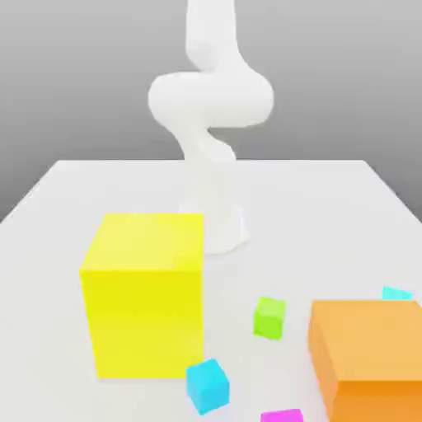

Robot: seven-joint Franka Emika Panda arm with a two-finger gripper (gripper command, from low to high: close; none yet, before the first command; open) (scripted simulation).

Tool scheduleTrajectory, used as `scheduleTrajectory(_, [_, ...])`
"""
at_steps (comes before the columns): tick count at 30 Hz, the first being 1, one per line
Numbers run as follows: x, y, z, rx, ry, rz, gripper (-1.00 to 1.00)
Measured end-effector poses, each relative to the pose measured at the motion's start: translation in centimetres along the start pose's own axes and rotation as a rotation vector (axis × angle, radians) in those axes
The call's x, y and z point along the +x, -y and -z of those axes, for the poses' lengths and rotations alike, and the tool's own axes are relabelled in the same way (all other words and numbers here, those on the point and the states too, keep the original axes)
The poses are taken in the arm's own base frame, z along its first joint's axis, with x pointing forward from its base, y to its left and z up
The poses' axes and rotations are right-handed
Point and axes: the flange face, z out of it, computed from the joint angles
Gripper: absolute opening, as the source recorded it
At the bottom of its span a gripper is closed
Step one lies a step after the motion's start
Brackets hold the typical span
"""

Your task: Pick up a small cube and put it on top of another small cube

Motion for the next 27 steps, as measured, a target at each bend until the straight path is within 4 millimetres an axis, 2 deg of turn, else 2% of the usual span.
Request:
scheduleTrajectory(6, [-1.2, 1.2, -10.6, -0.11, 0.104, 0.029, 0.0])
scheduleTrajectory(13, [-4.5, 0.6, -22.5, -0.227, 0.228, 0.063, 0.0])
scheduleTrajectory(20, [-10.2, -1.7, -33.5, -0.335, 0.36, 0.101, 0.0])
scheduleTrajectory(27, [-17.3, -6.1, -43.1, -0.439, 0.496, 0.127, 0.0])
